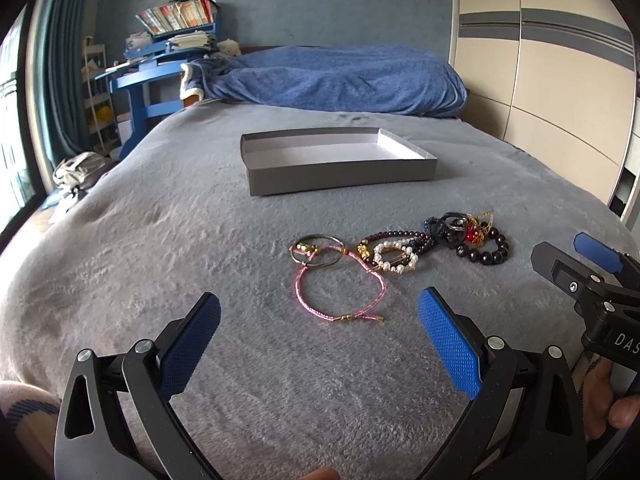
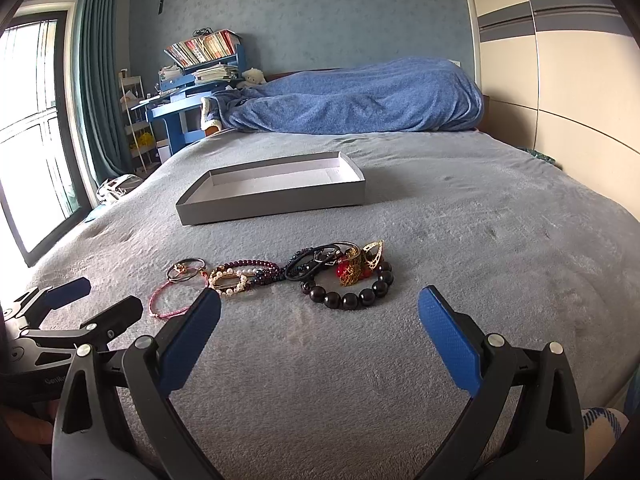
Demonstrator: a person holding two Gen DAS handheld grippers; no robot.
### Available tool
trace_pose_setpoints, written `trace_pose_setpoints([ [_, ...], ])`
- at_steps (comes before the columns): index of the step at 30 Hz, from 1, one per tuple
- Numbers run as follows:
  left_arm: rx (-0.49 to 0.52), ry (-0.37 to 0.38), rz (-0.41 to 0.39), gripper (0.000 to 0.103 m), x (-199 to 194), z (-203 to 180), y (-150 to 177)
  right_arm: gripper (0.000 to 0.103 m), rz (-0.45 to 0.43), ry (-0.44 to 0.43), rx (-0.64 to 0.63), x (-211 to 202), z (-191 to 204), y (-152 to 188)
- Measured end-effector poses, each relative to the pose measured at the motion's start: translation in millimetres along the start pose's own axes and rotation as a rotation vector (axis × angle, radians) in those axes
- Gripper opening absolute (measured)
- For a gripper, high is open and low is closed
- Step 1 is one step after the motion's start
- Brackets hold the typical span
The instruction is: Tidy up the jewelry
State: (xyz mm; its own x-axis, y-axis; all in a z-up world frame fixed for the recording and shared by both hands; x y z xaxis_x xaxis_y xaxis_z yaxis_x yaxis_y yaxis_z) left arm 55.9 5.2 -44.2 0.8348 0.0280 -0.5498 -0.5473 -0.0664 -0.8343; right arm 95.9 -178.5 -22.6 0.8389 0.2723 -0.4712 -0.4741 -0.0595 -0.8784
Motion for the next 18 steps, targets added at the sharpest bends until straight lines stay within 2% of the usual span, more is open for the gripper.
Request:
trace_pose_setpoints([
  [15,-0.007,-0.022,0.007,0.098,0.0,1.6,2.0,0.098,0.001,-0.001,0.0,2.0,1.3,2.2],
  [18,-0.016,0.002,0.017,0.098,-0.6,0.3,2.9,0.098,0.001,-0.001,0.001,2.0,1.2,2.2],
])
Point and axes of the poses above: each gripper's, at about its wrist camera, not at the fingertips, and x roughly the way its jaws point, z to its left, y to its underside, the point moved 7 cm from there along x, roughly the way its jaws point, and after that the axes turned 2 degrees about -z, right-handed, at the moved point
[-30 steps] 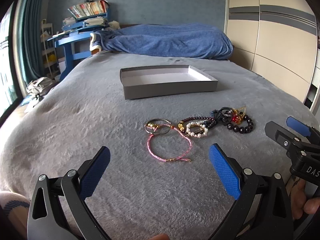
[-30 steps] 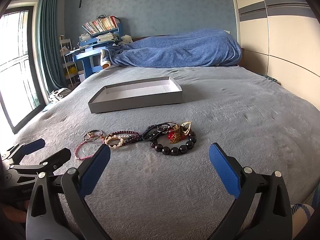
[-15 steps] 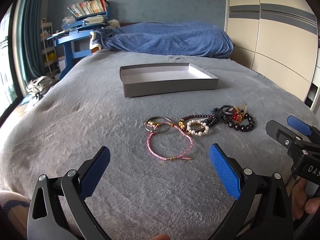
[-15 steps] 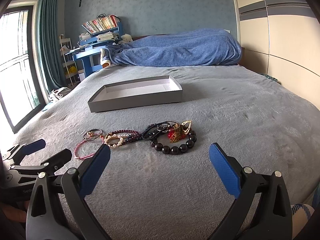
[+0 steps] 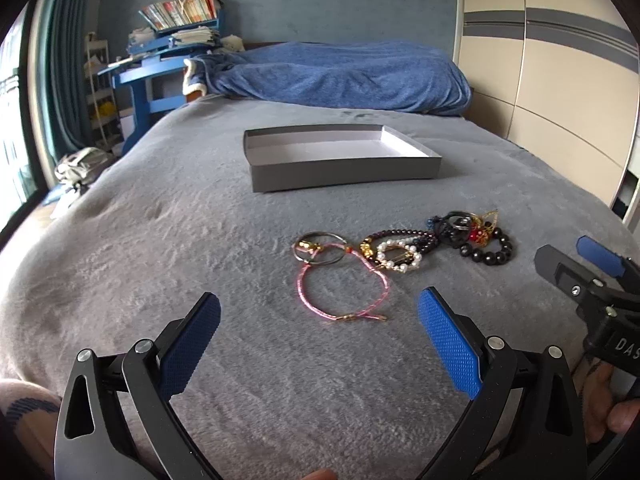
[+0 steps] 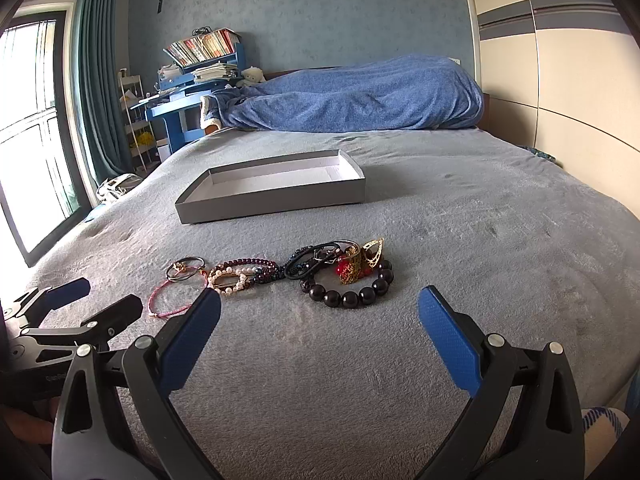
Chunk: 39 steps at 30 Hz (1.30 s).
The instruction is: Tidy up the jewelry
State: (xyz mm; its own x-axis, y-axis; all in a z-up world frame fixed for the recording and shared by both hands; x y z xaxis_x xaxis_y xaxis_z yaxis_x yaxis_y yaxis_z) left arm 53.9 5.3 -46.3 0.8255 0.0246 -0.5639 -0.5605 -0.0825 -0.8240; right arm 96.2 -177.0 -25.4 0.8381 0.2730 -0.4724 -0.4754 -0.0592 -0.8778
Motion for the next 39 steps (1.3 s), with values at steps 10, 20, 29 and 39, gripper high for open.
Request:
trace_pose_setpoints([
  [10,0.002,0.02,0.04,0.098,6.0,-2.6,2.7,0.098,0.001,0.0,0.002,-0.3,-0.1,0.5],
  [20,-0.014,0.012,0.068,0.098,12.8,-1.7,3.0,0.098,0.003,-0.001,0.003,0.6,-0.4,0.7],
  [29,-0.004,-0.009,0.069,0.098,14.0,0.2,2.2,0.098,0.01,-0.001,0.006,2.5,0.1,4.7],
  [39,0.039,-0.001,0.07,0.098,24.6,-1.8,-8.8,0.098,0.044,-0.022,0.035,10.0,1.0,5.1],
])
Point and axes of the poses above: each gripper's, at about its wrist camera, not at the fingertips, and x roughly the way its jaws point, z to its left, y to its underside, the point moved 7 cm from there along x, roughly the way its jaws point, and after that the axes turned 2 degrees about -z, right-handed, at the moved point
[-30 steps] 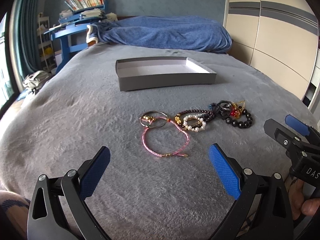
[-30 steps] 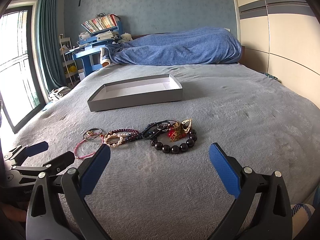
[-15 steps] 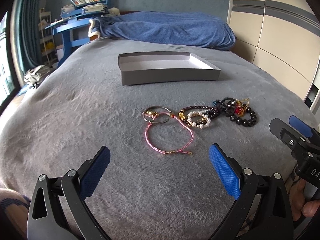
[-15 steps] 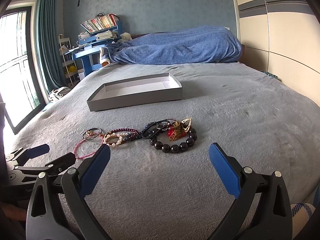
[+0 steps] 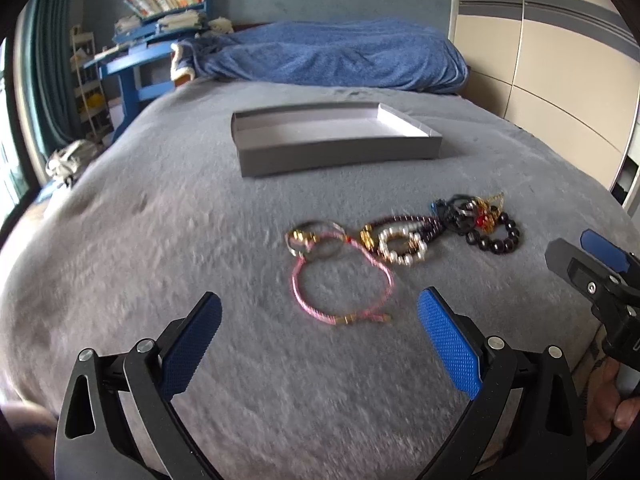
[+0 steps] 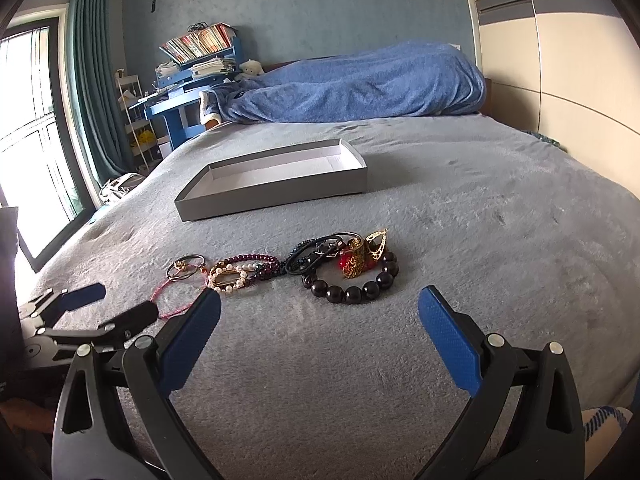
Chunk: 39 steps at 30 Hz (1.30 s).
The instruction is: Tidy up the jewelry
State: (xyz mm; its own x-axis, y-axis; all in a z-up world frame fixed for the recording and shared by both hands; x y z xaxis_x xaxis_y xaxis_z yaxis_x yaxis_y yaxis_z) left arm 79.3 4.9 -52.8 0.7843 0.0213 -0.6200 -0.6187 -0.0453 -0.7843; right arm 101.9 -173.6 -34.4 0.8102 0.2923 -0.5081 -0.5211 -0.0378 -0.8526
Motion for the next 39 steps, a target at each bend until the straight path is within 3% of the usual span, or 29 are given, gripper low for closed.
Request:
trace_pose_setpoints([
  [4,0.01,-0.021,0.001,0.098,7.9,7.4,-11.4,0.098,0.007,-0.003,0.002,2.8,-1.8,-4.2],
  [8,0.005,-0.022,0.066,0.096,26.3,17.4,-17.9,0.098,0.024,-0.007,0.008,9.0,-4.6,-8.5],
  [16,0.016,0.052,0.154,0.091,65.2,16.4,-25.6,0.098,0.06,-0.015,0.004,24.4,-9.7,-14.6],
  [19,0.019,0.081,0.187,0.079,77.2,12.6,-23.4,0.098,0.083,-0.02,0.007,32.6,-13.0,-16.0],
  [23,0.041,0.109,0.188,0.049,83.3,7.7,-23.0,0.098,0.107,-0.022,0.018,45.8,-20.9,-20.9],
  [29,0.028,0.114,0.131,0.048,75.5,11.1,-29.4,0.096,0.116,-0.025,0.062,63.8,-41.3,-34.9],
  [34,-0.004,0.107,0.086,0.048,66.1,17.0,-36.2,0.071,0.147,-0.051,0.123,71.7,-52.6,-37.1],
  [39,-0.033,0.101,0.074,0.048,64.3,23.2,-37.4,0.06,0.214,-0.162,0.152,76.9,-36.0,-26.6],
])
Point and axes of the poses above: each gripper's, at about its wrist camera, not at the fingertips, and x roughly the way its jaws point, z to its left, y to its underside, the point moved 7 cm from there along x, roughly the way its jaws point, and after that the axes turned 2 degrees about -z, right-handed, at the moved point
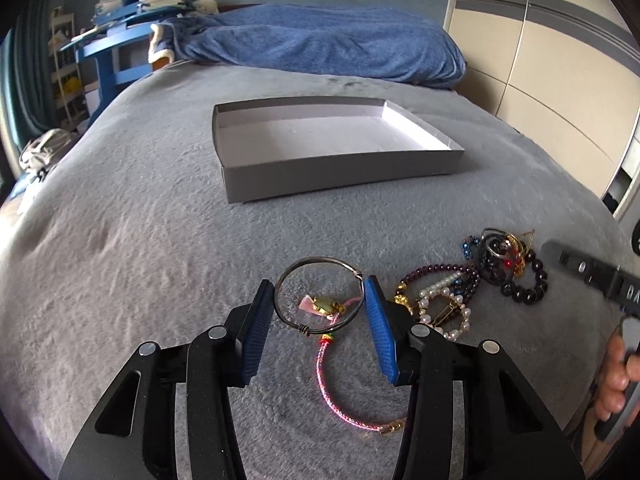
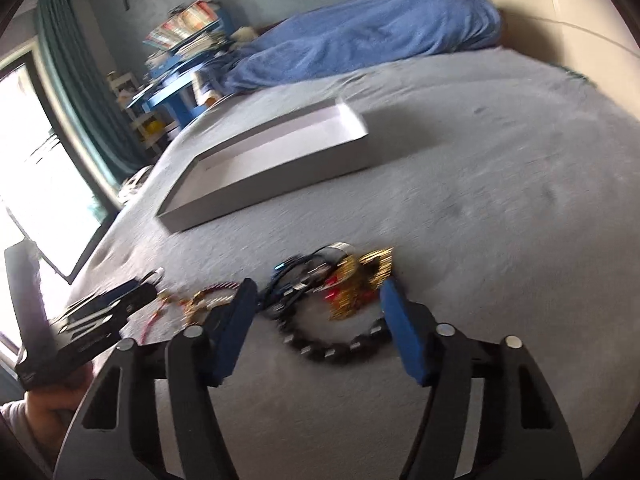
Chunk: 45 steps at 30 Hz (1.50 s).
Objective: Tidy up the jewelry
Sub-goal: 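Grasp the large silver ring with the left tool while the right tool grasps the black hair tie, then carry both items into the grey tray and open both tools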
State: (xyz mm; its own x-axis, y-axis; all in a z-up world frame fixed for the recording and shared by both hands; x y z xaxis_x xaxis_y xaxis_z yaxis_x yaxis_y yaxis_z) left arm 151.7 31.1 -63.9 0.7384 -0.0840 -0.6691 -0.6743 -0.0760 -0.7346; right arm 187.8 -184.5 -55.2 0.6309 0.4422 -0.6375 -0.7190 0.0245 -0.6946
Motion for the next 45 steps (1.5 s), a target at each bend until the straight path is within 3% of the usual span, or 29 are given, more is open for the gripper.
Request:
trace_pose_setpoints([
  [4,0.013,0.003,-0.003,0.048,0.2,-3.3,0.6,0.051,0.052,-0.069,0.006,10.6,13.7,7.8],
  [11,0.033,0.014,-0.009,0.048,-0.2,-9.7,2.8,0.043,0.106,-0.104,0.07,23.9,15.3,13.5],
  [14,0.039,0.012,-0.014,0.048,-1.1,-11.0,2.0,0.027,0.118,-0.112,0.113,31.3,12.0,11.4],
  [16,0.043,0.012,-0.019,0.048,-1.8,-11.7,1.3,0.011,0.12,-0.115,0.122,34.7,12.3,9.8],
  [18,0.047,0.01,-0.023,0.048,-2.8,-12.0,1.0,0.004,0.113,-0.116,0.122,35.7,14.2,7.4],
  [27,0.05,0.033,-0.049,0.048,-8.6,-12.1,-13.8,0.003,0.053,-0.176,0.069,13.1,33.0,-10.3],
  [33,0.039,0.045,-0.058,0.048,-0.2,-8.7,-33.7,0.003,0.002,-0.189,0.046,9.6,37.3,-40.8],
  [45,-0.007,-0.024,-0.13,0.048,44.0,32.4,-106.3,0.003,-0.063,-0.103,-0.048,80.0,31.4,-129.7],
])
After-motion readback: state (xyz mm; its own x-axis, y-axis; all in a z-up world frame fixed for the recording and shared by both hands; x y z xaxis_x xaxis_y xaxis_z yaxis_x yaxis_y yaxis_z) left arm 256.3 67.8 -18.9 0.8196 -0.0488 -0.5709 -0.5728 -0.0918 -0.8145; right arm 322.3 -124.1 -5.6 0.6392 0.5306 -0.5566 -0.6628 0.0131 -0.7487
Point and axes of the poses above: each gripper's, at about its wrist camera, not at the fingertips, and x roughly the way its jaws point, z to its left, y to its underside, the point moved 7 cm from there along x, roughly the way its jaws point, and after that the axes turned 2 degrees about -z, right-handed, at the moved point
